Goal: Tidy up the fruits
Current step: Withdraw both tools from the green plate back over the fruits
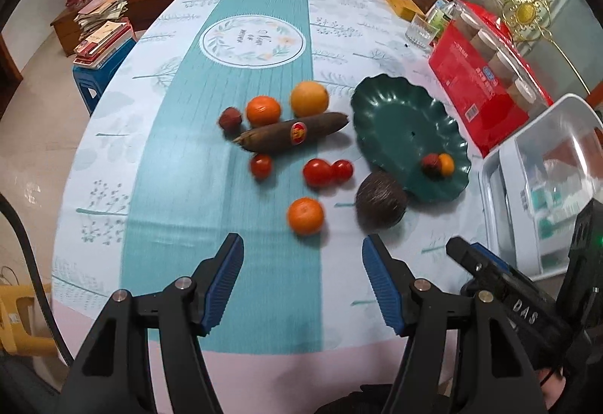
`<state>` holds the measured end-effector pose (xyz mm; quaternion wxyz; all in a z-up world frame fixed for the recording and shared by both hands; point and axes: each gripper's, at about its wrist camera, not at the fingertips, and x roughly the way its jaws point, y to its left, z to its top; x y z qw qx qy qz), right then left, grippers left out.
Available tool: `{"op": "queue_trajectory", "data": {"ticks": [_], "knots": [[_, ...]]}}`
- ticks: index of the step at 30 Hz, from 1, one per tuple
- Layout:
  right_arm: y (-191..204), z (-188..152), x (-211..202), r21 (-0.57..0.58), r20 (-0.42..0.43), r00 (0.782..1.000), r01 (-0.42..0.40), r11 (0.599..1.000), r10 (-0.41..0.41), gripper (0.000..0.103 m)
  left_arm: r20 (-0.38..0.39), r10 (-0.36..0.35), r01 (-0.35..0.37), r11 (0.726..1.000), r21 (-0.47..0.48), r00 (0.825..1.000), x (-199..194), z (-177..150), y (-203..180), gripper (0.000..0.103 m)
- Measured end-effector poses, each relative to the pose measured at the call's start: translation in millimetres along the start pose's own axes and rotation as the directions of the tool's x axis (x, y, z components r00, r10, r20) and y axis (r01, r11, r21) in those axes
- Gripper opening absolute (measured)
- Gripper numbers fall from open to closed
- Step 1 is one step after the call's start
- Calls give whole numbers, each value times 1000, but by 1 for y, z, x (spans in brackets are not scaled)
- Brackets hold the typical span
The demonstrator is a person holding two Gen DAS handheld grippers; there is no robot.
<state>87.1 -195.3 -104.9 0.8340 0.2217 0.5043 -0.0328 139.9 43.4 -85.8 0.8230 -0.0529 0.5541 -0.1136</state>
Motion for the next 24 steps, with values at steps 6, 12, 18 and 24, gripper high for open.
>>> {"op": "queue_trajectory", "data": {"ticks": [6,12,18,24], "knots": [[19,-21,9,113,6,1000,-7,994,6,69,-32,9,-7,997,77,999,-10,1,29,66],[42,-42,22,202,25,1000,2,979,-7,71,-80,20,-5,984,177,997,-12,11,57,68],[66,-63,38,273,29,999,16,962,-25,71,-119,45,-12,965,261,992,-5,31,83,69],[87,-72,53,280,12,999,39,959,-44,71,-139,88,-43,953,299,986,12,59,99,69]]}}
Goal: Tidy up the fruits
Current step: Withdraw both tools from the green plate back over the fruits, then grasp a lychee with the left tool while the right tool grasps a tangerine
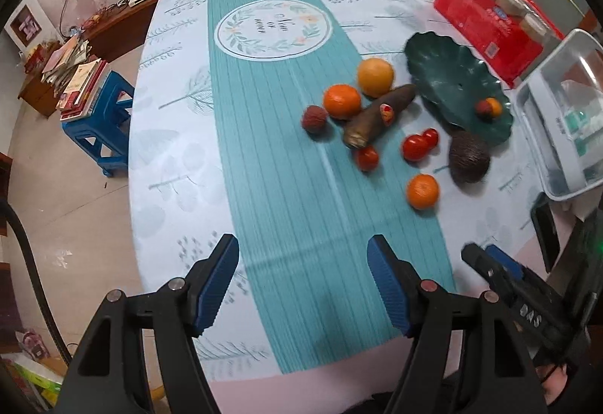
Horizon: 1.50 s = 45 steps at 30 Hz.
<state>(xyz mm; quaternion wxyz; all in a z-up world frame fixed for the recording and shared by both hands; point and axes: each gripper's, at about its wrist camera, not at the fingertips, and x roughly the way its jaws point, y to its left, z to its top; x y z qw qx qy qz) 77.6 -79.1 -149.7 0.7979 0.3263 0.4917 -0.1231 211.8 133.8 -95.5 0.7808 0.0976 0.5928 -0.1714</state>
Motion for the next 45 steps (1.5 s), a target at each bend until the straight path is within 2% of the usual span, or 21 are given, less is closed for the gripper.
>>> {"op": "queue_trajectory", "data": {"ticks": [10,15,20,24,30,38,43,45], "knots": [[31,7,22,-162,26,998,66,985,-62,71,-24,12,-13,999,-31,1000,31,54,18,69],[43,14,38,-260,74,992,121,958,-105,71,-28,-21,20,1000,-16,999,61,73,21,69],[49,17,55,-356,105,986,159,921,-129,71,4,-69,69,997,-37,998,92,83,23,69],[52,16,63,-420,115,985,164,892,-127,71,43,-92,95,992,-82,995,110,86,27,69],[57,14,73,-495,119,986,159,854,-115,70,103,-142,152,984,-95,984,130,88,25,69],[63,14,83,-534,119,986,163,830,-118,60,156,-175,191,977,-91,972,147,89,21,56],[59,17,87,-522,121,982,189,832,-148,46,160,-202,210,977,-36,966,148,89,12,31],[58,17,87,-520,125,980,195,832,-152,42,158,-206,214,976,-31,966,148,89,11,29]]}}
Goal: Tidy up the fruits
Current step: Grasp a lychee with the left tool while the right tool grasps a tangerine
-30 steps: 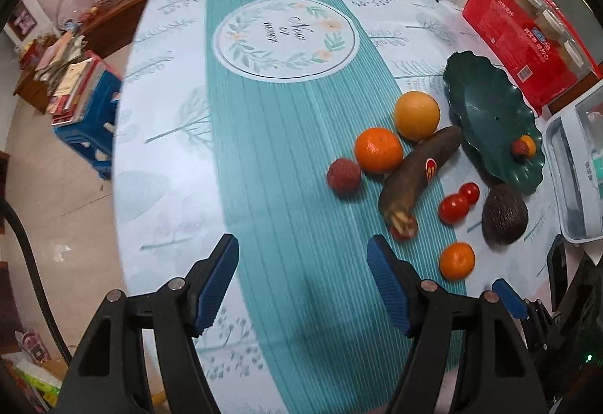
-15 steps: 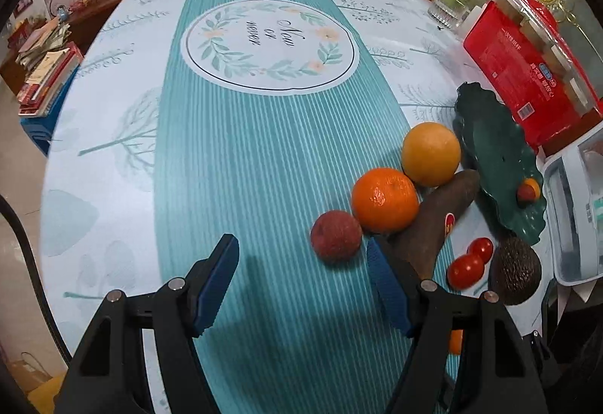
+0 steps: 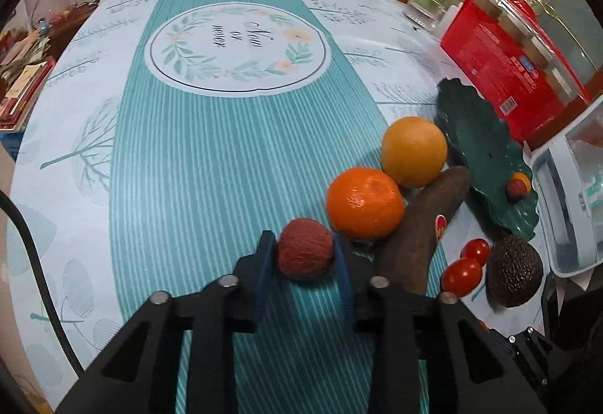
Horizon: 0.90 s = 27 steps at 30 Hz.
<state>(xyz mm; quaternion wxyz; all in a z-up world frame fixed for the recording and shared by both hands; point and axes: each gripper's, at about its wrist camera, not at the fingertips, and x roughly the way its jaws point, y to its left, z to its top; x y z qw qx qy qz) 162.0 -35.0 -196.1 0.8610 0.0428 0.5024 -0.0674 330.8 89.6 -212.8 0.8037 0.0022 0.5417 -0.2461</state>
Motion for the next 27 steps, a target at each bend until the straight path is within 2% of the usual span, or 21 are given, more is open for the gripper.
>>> {"op": "queue_trajectory", "data": {"ticks": [5,10,20,27], "knots": [[-3,-2,-2,32,-14,1000,-4,999,5,40,5,10,-10,1000,3,1000,-3,0,-1,28],[-5,-2,-6,70,-33,999,-16,997,18,39,27,19,-20,1000,21,999,-21,-1,-3,28],[-8,-5,-41,155,-5,1000,-29,988,31,39,100,35,-40,998,54,994,-89,-10,-16,28],[-18,-12,-74,209,34,999,-25,978,18,39,112,32,-41,996,79,993,-131,-24,-30,28]]}}
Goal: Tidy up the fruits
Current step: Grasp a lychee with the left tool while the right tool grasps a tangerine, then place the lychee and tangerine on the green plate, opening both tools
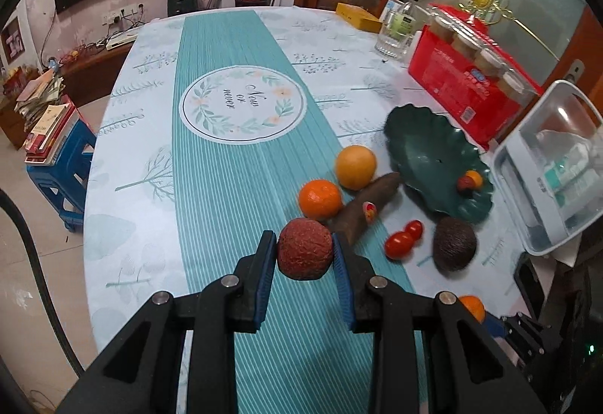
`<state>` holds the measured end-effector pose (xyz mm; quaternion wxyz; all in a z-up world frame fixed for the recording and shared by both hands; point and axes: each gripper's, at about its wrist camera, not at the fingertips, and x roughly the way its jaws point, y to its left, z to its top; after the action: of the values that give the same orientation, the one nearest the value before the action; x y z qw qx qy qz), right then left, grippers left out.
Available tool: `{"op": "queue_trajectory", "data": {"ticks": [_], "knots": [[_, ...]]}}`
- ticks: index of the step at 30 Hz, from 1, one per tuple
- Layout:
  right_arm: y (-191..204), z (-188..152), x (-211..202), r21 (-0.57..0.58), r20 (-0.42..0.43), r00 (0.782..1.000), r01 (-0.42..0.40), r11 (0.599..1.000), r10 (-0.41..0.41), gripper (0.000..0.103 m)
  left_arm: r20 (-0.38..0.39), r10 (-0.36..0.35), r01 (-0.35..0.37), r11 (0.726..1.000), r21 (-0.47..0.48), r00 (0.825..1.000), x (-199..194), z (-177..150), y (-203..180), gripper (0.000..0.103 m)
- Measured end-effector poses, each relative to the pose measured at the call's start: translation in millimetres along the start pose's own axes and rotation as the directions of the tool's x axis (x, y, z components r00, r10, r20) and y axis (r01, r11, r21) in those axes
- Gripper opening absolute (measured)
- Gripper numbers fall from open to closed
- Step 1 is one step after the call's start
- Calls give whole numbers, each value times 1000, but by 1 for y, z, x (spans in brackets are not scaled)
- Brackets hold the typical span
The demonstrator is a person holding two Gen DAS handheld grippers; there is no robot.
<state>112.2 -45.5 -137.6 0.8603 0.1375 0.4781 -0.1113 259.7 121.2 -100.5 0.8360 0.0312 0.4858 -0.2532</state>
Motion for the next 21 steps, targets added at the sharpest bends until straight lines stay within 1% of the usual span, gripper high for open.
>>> {"op": "queue_trajectory", "data": {"ticks": [6,10,13,15,21], "knots": [[-14,7,-29,-4,57,998,11,1000,-10,39,-9,-26,27,1000,15,1000,-34,-4,-24,28],[-28,13,-41,-20,78,997,6,1000,-5,39,-13,-8,9,999,36,1000,-45,0,-45,28],[-42,23,-47,-34,89,996,3,999,0,39,-14,11,-10,999,40,1000,-48,8,-60,28],[-53,32,-52,-42,96,995,15,999,-11,39,-11,30,-29,999,29,1000,-48,15,-69,28],[-86,66,-57,-60,116,993,16,998,-9,39,-9,39,-39,999,-3,999,-37,43,-95,28]]}}
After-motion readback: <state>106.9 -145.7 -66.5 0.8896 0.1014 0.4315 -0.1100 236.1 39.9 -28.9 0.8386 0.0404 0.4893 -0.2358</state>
